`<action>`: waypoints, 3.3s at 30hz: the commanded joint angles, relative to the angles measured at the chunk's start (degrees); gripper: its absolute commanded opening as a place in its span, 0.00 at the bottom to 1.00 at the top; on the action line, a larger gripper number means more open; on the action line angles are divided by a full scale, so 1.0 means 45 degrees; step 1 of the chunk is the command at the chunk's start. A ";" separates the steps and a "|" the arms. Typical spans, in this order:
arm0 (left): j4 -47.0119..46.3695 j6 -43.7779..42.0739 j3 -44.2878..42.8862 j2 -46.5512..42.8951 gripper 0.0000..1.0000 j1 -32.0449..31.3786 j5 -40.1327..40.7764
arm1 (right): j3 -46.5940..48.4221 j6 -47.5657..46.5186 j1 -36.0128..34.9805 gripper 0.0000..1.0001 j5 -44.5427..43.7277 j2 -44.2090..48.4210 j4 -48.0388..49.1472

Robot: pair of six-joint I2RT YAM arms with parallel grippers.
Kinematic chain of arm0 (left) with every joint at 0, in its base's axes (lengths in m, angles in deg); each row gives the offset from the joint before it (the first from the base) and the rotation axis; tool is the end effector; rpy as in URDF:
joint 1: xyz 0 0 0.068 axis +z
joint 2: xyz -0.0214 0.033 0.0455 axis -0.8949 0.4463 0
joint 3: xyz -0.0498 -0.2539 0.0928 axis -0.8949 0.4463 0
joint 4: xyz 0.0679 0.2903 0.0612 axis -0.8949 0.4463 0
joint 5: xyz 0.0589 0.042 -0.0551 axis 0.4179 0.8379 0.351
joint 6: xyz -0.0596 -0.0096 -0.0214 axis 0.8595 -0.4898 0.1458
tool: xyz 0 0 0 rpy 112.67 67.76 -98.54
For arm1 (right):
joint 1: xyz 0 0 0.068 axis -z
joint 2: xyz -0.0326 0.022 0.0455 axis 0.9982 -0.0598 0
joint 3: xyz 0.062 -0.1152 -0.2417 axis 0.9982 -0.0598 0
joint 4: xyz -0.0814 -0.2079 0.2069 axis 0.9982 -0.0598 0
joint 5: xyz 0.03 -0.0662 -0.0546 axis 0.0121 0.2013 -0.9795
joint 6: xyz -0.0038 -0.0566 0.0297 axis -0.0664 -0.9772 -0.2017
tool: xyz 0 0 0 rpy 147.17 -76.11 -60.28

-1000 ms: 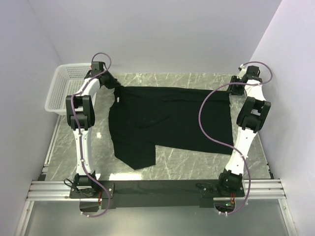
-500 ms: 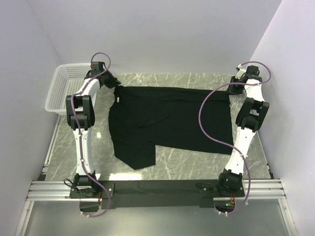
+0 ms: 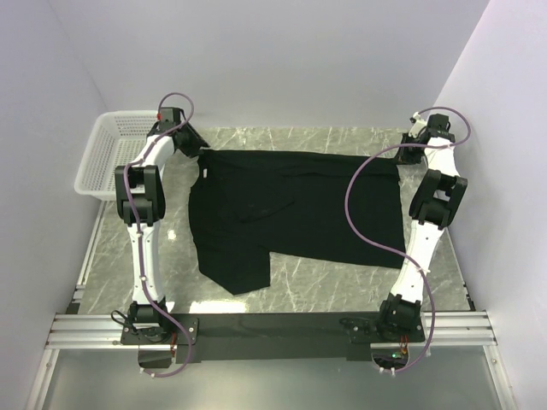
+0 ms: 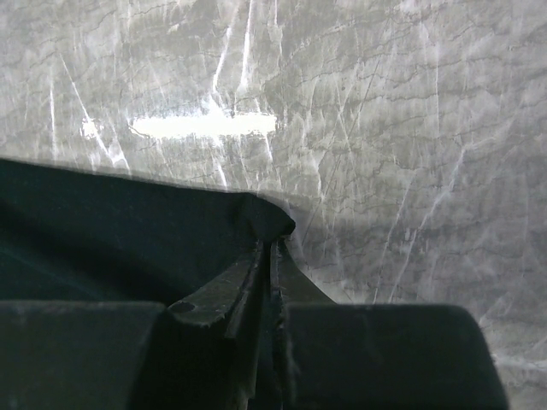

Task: Fold and stack the t-shirts
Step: Fold the tshirt

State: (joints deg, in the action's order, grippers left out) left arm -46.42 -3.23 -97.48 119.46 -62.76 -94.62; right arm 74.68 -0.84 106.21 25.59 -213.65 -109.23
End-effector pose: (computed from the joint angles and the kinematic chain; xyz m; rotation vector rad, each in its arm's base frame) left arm 0.6019 -0.0039 0.1467 -0.8377 2.2768 -0.6476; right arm 0.5799 -0.1838 0.1375 0.0709 2.4523 0.3712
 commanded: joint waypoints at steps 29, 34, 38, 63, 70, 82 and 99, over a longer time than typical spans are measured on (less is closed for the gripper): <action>-0.0052 0.0046 -0.1289 0.0734 0.00 0.0033 0.1319 | 0.0101 0.0242 0.0050 0.00 0.0092 0.0121 0.0275; -0.0638 0.0241 -0.0859 0.0285 0.00 0.0091 0.1846 | -0.0562 0.0787 0.0361 0.00 -0.0026 0.0471 0.0899; -0.0736 0.0241 -0.0937 0.0206 0.00 0.0169 0.2081 | -0.1187 0.1198 0.0694 0.00 0.0228 0.0804 0.1466; -0.1400 0.0456 -0.1016 0.0421 0.00 0.0247 0.2023 | -0.1833 0.2098 0.0577 0.00 -0.1199 0.1742 0.5061; -0.2279 0.0339 -0.0937 0.0050 0.16 0.0247 0.1125 | -0.2711 0.1980 0.0558 0.17 -0.0690 0.2425 0.5647; -0.3314 -0.0890 0.0722 -0.1921 0.51 0.0228 -0.0339 | -0.4468 0.0128 0.0616 0.47 0.0439 0.4631 0.5688; -0.2847 -0.2688 0.5996 -0.5986 0.53 0.0247 -0.1883 | -0.5037 -0.6165 0.0168 0.44 0.0932 0.4478 0.0472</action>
State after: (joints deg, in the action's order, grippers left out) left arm -59.95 -12.61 -71.49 92.80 -61.80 -100.28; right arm 48.72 -24.38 108.07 31.30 -191.66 -103.15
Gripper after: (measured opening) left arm 0.531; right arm 0.446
